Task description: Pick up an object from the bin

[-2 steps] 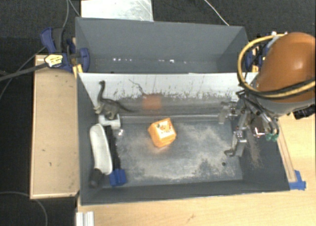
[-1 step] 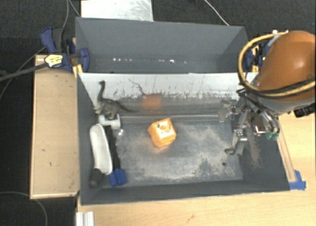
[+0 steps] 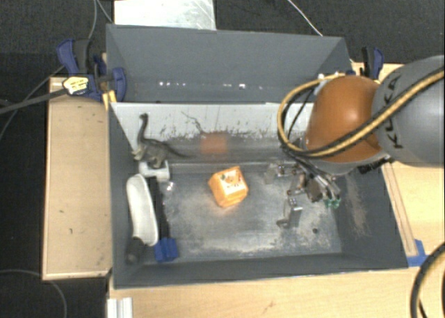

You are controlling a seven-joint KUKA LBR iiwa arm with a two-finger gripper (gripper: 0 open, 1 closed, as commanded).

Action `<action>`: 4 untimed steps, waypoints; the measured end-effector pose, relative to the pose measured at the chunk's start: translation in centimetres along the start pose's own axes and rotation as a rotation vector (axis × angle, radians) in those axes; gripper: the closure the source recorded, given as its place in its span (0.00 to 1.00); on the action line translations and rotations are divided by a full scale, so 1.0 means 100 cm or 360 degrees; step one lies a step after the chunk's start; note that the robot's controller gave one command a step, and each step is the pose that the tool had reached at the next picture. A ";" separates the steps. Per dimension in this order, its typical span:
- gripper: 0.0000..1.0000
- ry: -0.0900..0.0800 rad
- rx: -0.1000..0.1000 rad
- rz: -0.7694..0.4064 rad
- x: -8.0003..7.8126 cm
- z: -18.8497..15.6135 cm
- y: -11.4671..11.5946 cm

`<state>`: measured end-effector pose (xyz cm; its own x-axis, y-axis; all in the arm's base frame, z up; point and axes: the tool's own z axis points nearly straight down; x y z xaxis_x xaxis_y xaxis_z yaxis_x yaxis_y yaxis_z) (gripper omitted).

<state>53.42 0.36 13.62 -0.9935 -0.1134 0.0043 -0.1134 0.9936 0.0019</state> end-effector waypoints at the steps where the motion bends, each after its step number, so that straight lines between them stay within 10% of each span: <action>1: 0.00 -0.0013 -0.0003 0.0274 0.006 0.025 0.069; 2: 0.00 -0.0008 0.0001 -0.0026 -0.045 0.062 0.041; 3: 0.00 -0.0022 -0.0005 0.0340 -0.049 0.049 0.077; 4: 0.00 -0.0017 -0.0002 0.0067 -0.069 0.065 0.108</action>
Offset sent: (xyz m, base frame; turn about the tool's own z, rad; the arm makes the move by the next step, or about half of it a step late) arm 0.0381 0.0469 -0.0617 -0.0195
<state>58.99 11.85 7.13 -0.9974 -0.0713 -0.0061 -0.0713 0.9974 0.0033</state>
